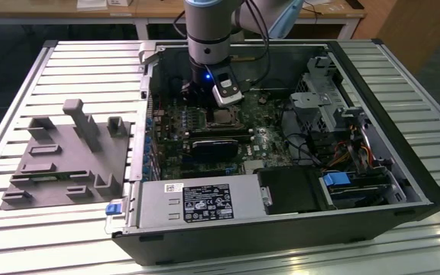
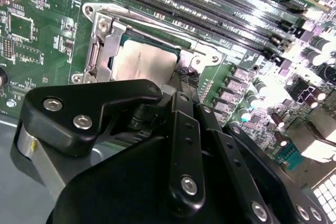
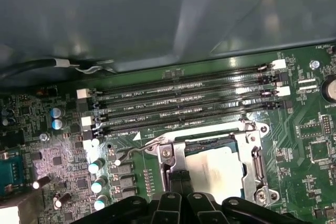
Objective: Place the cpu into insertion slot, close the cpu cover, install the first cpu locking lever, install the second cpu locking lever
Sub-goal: 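Close the cpu cover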
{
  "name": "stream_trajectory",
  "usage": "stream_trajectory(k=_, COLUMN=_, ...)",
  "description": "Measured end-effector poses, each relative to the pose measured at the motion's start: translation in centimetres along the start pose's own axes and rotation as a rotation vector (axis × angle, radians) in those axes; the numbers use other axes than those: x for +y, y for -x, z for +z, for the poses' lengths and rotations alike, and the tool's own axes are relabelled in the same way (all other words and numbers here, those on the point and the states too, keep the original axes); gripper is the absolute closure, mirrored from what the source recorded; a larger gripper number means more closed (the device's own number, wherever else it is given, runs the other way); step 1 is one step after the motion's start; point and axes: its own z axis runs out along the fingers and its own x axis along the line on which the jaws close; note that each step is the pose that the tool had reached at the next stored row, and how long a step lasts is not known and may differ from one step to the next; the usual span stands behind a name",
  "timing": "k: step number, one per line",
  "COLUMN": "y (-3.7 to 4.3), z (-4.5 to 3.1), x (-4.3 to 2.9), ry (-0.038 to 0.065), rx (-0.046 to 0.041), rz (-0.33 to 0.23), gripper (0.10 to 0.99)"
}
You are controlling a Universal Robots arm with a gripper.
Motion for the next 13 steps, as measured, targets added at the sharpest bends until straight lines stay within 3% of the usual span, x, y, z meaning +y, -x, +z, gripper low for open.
stream_trajectory(k=8, y=0.02, z=-0.51, x=0.02, ry=0.018, rx=0.0036, rz=-0.003, gripper=0.984)
stream_trajectory(k=13, y=0.03, z=-0.74, x=0.03, ry=0.022, rx=0.004, rz=-0.003, gripper=0.984)
